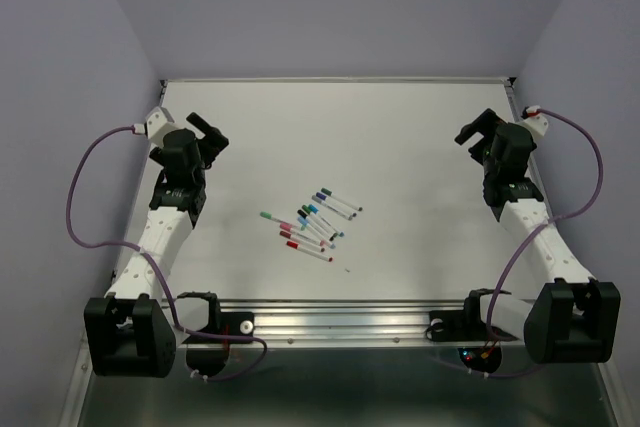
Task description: Open the pen caps
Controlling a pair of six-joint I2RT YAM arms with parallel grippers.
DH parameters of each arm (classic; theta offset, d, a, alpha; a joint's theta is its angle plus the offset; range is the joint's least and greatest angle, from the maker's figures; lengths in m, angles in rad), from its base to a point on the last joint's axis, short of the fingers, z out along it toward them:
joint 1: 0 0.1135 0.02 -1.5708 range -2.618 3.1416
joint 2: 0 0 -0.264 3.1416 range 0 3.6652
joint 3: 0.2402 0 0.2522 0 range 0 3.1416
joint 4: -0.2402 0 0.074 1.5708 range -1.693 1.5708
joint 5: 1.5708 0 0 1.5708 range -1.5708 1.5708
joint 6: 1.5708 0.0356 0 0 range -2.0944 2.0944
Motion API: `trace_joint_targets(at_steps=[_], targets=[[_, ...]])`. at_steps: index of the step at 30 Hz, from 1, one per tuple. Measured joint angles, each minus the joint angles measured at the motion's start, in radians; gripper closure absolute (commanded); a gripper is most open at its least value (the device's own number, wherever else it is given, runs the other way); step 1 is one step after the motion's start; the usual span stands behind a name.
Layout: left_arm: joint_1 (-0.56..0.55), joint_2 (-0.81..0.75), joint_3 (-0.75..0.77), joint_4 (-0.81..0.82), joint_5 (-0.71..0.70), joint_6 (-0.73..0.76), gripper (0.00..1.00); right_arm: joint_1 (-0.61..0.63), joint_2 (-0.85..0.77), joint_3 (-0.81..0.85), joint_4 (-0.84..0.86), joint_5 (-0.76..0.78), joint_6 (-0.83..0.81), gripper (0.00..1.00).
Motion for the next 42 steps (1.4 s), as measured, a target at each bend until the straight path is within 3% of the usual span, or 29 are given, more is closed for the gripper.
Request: trace_joint_targets(at_steps=[7, 14, 17, 20, 26, 36, 42], targets=[[0.000, 0.000, 0.000, 0.025, 0.050, 0.029, 0.01, 0.000, -0.012, 0.001, -0.024, -0.006, -0.020, 0.00], [0.000, 0.020, 0.000, 0.067, 0.124, 0.057, 0.01, 0.017, 0.037, 0.127, -0.092, -0.276, -0.126, 0.00], [0.000, 0.034, 0.000, 0.078, 0.157, 0.068, 0.01, 0.142, 0.139, 0.228, -0.153, -0.307, -0.218, 0.00], [0.000, 0.043, 0.000, 0.085, 0.186, 0.081, 0.01, 0.341, 0.330, 0.365, -0.243, -0.346, -0.348, 0.00], [-0.005, 0.053, 0.000, 0.101, 0.222, 0.109, 0.01, 0.543, 0.568, 0.468, -0.393, -0.329, -0.527, 0.00], [-0.005, 0.073, -0.003, 0.107, 0.240, 0.135, 0.01, 0.685, 0.734, 0.544, -0.461, -0.295, -0.690, 0.00], [-0.005, 0.076, -0.006, 0.115, 0.245, 0.142, 0.01, 0.717, 0.806, 0.597, -0.477, -0.254, -0.711, 0.09]])
